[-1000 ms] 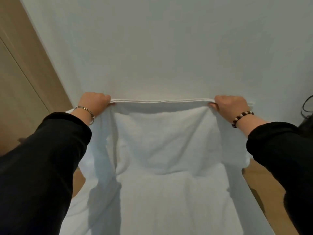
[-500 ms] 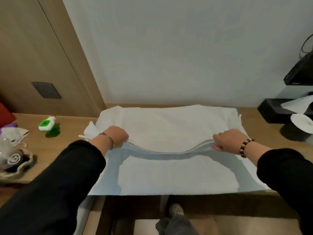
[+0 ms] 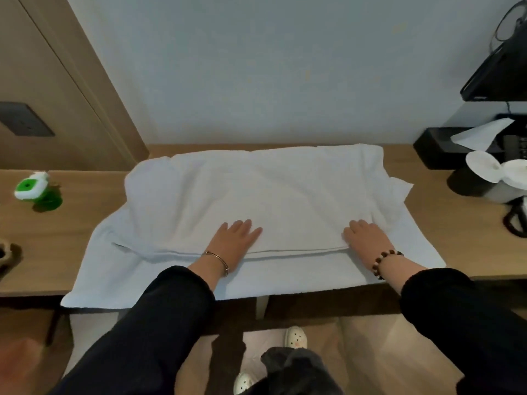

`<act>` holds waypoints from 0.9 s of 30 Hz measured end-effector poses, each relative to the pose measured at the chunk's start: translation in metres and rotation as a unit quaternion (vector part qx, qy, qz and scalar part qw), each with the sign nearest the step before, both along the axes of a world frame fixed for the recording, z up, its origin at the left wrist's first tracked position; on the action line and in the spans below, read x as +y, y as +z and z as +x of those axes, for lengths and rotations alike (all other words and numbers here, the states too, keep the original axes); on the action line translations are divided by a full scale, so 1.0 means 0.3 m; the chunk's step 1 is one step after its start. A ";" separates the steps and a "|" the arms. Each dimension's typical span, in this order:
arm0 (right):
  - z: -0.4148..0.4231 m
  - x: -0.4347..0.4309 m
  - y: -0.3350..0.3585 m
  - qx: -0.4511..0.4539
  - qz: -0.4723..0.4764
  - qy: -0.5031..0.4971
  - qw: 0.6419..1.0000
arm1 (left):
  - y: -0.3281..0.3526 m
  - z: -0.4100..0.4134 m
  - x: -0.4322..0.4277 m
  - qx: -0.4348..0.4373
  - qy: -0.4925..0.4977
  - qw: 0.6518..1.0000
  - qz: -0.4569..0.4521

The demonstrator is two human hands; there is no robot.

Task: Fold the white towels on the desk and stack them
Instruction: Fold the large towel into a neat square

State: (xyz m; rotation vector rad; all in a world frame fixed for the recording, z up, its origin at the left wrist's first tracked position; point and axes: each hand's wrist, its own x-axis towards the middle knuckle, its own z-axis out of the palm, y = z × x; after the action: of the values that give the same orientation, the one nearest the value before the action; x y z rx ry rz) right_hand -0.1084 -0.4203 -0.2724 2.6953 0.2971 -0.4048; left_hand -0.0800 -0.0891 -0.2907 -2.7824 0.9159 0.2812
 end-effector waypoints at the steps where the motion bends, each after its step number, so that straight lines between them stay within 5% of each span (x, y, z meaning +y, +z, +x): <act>1: 0.000 -0.006 -0.003 -0.023 -0.010 -0.020 0.999 | -0.011 0.000 -0.059 0.019 -0.012 1.000 -0.008; 5: -0.012 -0.057 -0.010 -0.028 0.012 -0.101 0.994 | -0.032 -0.001 -0.267 0.052 -0.016 0.997 -0.047; 10: -0.008 -0.115 -0.010 0.003 0.194 -0.154 0.969 | -0.053 0.021 -0.426 0.082 0.019 0.995 -0.057; 16: 0.151 -0.221 0.057 -0.266 0.226 -0.273 0.896 | -0.120 0.026 -0.462 0.074 0.041 0.994 -0.072; 19: 0.225 -0.301 0.072 -0.245 0.276 -0.466 0.804 | -0.158 0.027 -0.461 0.047 0.039 0.996 -0.070; 22: 0.255 -0.353 0.081 -0.066 0.454 -0.640 0.616 | -0.182 0.030 -0.464 0.027 0.041 0.997 -0.064; 24: 0.245 -0.381 0.055 0.068 0.542 -0.646 0.533 | -0.185 0.030 -0.461 0.022 0.043 0.997 -0.065; 27: 0.210 -0.434 -0.006 0.062 0.636 -0.622 0.453 | -0.182 0.030 -0.459 0.014 0.047 0.997 -0.058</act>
State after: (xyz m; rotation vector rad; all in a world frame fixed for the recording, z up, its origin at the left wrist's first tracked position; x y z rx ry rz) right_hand -0.0453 -0.5506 -0.2741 3.5312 -2.5497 -1.0364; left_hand -0.0709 -0.2269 -0.3452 -2.9399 0.8346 0.2905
